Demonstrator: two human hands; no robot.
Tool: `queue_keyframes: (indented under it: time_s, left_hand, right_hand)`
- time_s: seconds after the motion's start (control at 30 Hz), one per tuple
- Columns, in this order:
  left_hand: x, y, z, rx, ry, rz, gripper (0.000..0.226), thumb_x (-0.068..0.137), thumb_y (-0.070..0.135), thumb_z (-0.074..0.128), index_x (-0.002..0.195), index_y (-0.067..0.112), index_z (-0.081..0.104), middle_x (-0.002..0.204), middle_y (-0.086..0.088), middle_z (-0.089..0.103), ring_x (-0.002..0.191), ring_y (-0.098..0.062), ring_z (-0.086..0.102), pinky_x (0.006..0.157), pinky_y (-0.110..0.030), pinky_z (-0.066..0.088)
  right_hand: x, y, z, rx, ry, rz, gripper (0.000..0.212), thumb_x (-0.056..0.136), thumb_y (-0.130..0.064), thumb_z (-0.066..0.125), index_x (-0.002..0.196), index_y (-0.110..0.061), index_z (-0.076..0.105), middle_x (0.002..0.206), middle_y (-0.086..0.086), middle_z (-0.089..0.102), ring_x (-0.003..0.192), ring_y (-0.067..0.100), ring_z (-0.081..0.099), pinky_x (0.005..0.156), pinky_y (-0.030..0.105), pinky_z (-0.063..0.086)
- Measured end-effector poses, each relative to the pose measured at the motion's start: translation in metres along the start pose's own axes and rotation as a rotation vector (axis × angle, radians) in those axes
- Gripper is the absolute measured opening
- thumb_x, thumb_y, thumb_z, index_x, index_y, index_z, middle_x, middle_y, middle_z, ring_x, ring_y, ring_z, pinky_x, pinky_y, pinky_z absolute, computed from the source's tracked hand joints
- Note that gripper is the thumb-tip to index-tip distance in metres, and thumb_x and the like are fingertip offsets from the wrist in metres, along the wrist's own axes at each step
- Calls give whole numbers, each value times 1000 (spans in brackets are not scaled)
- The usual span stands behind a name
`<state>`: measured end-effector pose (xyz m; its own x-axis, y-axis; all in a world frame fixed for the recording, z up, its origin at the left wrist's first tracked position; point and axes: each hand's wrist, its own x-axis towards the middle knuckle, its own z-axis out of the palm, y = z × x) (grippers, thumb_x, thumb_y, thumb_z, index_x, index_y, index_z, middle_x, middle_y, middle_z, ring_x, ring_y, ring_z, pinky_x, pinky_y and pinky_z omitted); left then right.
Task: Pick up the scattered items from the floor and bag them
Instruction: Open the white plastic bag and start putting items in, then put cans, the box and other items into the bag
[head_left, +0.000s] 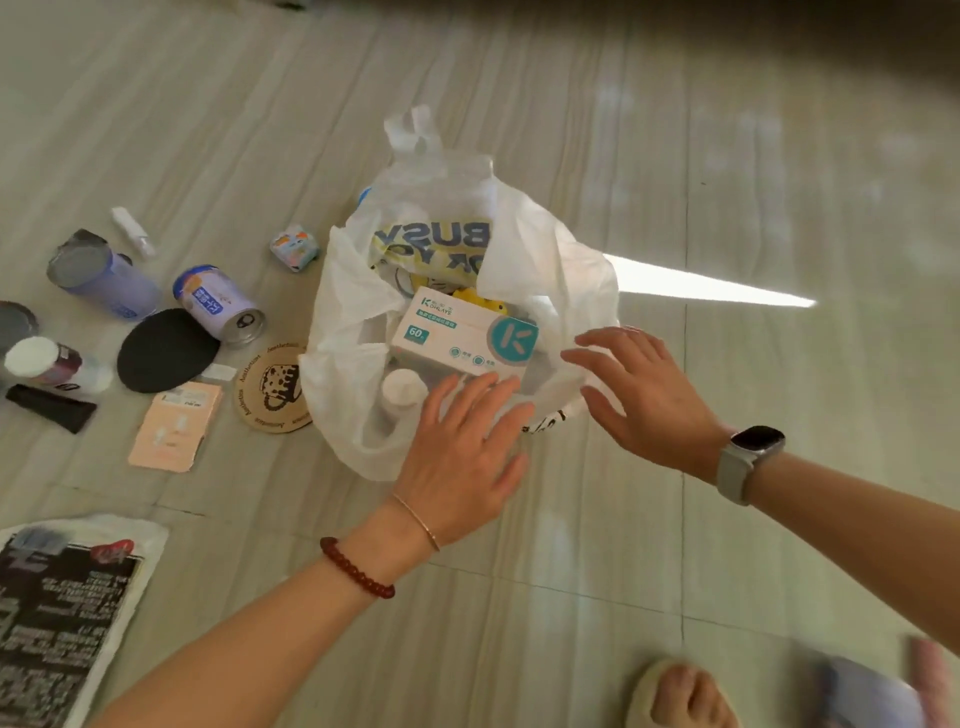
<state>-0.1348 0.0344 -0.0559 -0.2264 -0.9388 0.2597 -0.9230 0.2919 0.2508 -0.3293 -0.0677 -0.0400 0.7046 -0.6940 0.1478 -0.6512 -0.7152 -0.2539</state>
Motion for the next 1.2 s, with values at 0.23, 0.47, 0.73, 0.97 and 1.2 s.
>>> queue_keyframes:
  time_s: [0.23, 0.47, 0.73, 0.97, 1.2]
  left_hand:
    - [23, 105, 65, 156, -460, 357, 58, 76, 42, 32, 123, 18, 54, 132, -9, 55, 127, -33, 45, 106, -60, 17]
    - [12, 130, 129, 173, -848, 439, 74, 88, 56, 32, 143, 29, -9, 155, -8, -15, 141, -32, -17, 110, -59, -7]
    - [15, 128, 126, 90, -896, 376, 64, 90, 45, 39, 144, 26, 10, 156, -5, -3, 143, -27, -5, 113, -54, 2]
    - [48, 130, 82, -1374, -734, -655, 65, 83, 46, 54, 138, 18, 32, 134, 4, 42, 120, -11, 43, 105, -35, 38]
    - [53, 124, 86, -1378, -529, -873, 14, 85, 37, 56, 89, 24, 50, 96, -7, 60, 82, -18, 58, 76, -31, 50]
  right_hand:
    - [-145, 27, -20, 51, -72, 804, 39, 82, -19, 48, 118, -8, 56, 120, 18, 56, 112, 39, 50, 90, 48, 43]
    - [-297, -4, 5, 110, -317, 1651, 75, 83, -45, 56, 143, -25, 16, 151, 14, 15, 133, 38, 27, 103, 51, 33]
    - [-276, -2, 13, 187, -145, 1568, 82, 78, -31, 62, 143, -25, 13, 130, 14, 41, 108, 34, 51, 78, 42, 50]
    - [-179, -2, -7, 898, 231, 1239, 73, 73, -22, 76, 133, -20, 34, 111, -2, 57, 90, 9, 60, 74, 19, 51]
    - [-170, -7, -8, 817, 245, 1006, 40, 90, -13, 54, 130, -13, 47, 127, -4, 45, 113, 11, 50, 93, 15, 45]
